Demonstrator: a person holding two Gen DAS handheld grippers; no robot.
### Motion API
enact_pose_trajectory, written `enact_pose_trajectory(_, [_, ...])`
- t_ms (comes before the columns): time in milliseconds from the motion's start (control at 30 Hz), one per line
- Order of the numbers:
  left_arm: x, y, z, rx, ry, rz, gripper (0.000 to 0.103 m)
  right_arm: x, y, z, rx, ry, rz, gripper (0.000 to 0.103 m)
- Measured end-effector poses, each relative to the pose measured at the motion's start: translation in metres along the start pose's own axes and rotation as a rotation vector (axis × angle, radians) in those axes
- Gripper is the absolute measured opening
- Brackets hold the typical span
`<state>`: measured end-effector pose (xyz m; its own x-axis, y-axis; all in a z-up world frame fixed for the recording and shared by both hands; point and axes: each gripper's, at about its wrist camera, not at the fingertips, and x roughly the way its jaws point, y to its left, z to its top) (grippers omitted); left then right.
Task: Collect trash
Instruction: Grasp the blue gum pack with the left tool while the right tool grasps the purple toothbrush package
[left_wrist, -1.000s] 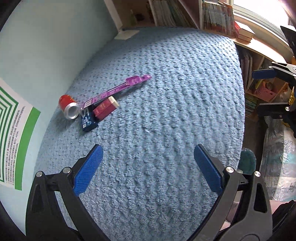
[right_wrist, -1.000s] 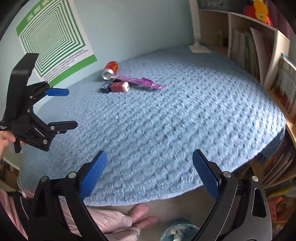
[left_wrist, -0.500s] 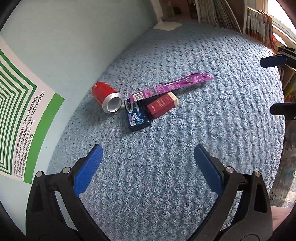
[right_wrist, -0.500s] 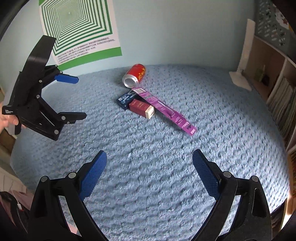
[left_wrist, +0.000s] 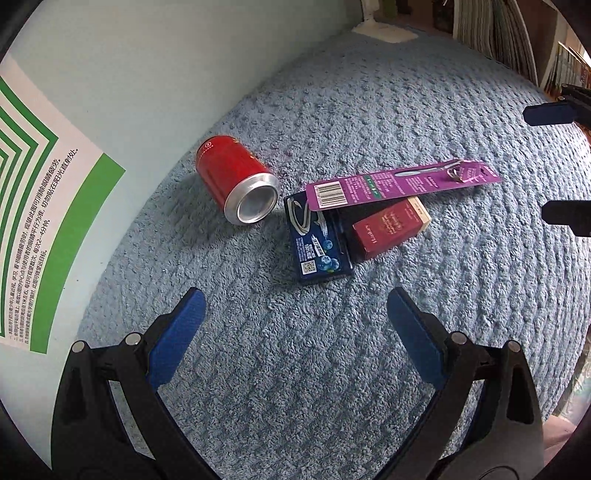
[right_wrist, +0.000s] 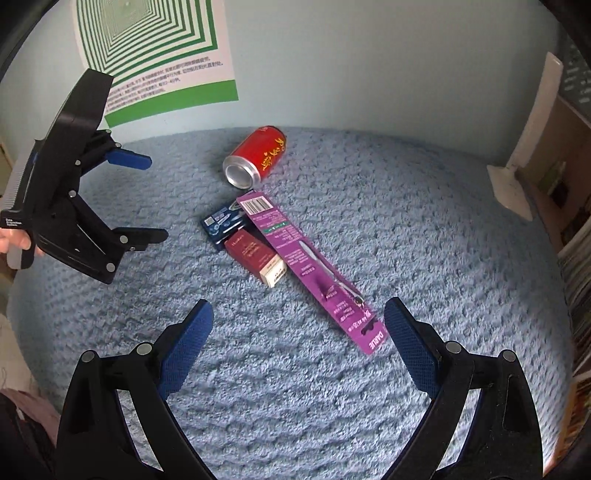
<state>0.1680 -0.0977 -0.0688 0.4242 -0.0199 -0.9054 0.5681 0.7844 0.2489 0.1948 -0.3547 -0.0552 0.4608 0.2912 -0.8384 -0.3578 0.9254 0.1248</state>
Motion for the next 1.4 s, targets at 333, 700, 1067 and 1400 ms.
enact_pose_trajectory(333, [0.039, 0.017, 0.015, -0.124, 0.105, -0.026, 0.096, 0.061, -0.019, 0.020, -0.159, 0.096, 0.079, 0.092])
enact_pose_trajectory(700, [0.069, 0.029, 0.024, -0.139, 0.145, -0.037, 0.093, 0.101, -0.026, 0.024, -0.220, 0.136, 0.098, 0.091])
enact_pose_trajectory(1067, [0.094, 0.025, 0.036, -0.119, 0.153, -0.078, 0.085, 0.134, -0.030, 0.033, -0.225, 0.152, 0.094, 0.091])
enact_pose_trajectory(1400, [0.105, 0.019, 0.053, -0.107, 0.145, -0.104, 0.086, 0.154, -0.039, 0.042, -0.212, 0.156, 0.086, 0.080])
